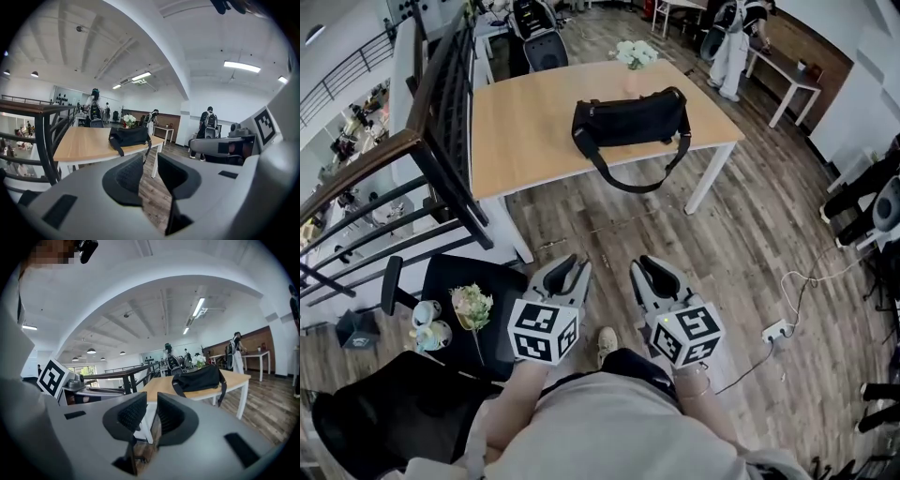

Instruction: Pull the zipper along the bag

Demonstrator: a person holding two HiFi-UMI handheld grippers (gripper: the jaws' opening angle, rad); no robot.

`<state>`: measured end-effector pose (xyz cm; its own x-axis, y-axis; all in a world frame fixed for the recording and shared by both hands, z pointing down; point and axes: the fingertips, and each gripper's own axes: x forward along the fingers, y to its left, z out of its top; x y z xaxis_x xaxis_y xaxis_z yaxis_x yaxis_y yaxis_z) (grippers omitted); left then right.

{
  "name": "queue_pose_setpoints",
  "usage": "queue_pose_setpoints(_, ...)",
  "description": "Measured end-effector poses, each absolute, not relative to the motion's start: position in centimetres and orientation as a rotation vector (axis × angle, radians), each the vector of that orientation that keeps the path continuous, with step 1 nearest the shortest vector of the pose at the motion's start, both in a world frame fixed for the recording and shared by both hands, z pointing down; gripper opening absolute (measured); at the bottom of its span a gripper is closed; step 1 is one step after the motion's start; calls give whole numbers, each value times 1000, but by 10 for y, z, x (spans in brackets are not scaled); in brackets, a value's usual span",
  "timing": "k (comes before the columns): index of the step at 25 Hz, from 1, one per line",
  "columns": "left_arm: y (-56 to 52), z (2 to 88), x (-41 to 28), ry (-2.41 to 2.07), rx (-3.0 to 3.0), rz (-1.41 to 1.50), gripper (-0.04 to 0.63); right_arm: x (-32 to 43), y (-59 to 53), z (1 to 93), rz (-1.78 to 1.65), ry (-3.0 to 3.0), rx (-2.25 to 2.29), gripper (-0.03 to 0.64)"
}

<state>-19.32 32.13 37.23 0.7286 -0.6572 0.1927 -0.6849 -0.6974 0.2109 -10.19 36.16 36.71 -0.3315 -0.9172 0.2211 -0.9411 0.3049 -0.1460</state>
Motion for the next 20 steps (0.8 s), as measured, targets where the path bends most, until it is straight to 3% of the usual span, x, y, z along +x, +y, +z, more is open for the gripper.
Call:
queue_pose_setpoints(7,255,362,-147,-1083,2672,147,89,-65,288,358,346,-2536,1666,66)
queue_pose_setpoints(20,196,387,-122,-1139,2563,200,89,-21,235,385,481,-2504,1653,55)
